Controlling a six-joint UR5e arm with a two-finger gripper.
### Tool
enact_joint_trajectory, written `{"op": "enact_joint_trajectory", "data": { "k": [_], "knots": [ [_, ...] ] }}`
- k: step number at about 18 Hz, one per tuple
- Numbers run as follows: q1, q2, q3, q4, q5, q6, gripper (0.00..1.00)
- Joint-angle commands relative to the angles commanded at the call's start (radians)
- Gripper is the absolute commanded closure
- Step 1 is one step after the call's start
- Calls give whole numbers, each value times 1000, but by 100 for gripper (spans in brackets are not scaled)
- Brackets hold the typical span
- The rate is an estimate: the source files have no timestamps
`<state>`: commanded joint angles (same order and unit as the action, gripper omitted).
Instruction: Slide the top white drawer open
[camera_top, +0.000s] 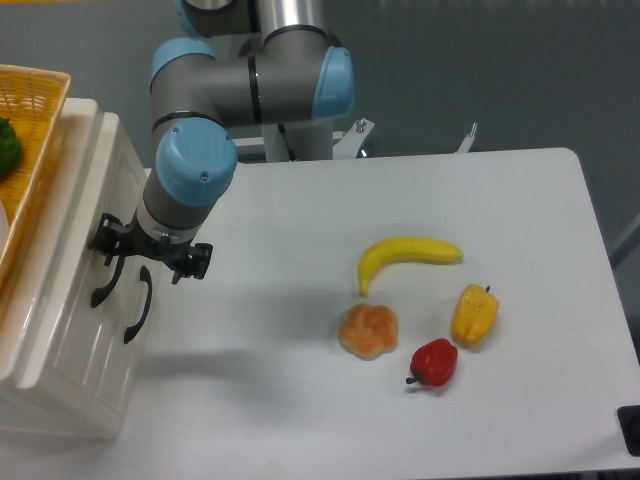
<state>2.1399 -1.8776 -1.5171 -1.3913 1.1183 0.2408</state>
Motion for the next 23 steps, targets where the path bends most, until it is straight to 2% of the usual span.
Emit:
{"op": "enact_joint_trajectory", "data": {
  "k": [23],
  "knots": [
    [-18, -11, 0, 2, 48, 3, 0]
  ]
}}
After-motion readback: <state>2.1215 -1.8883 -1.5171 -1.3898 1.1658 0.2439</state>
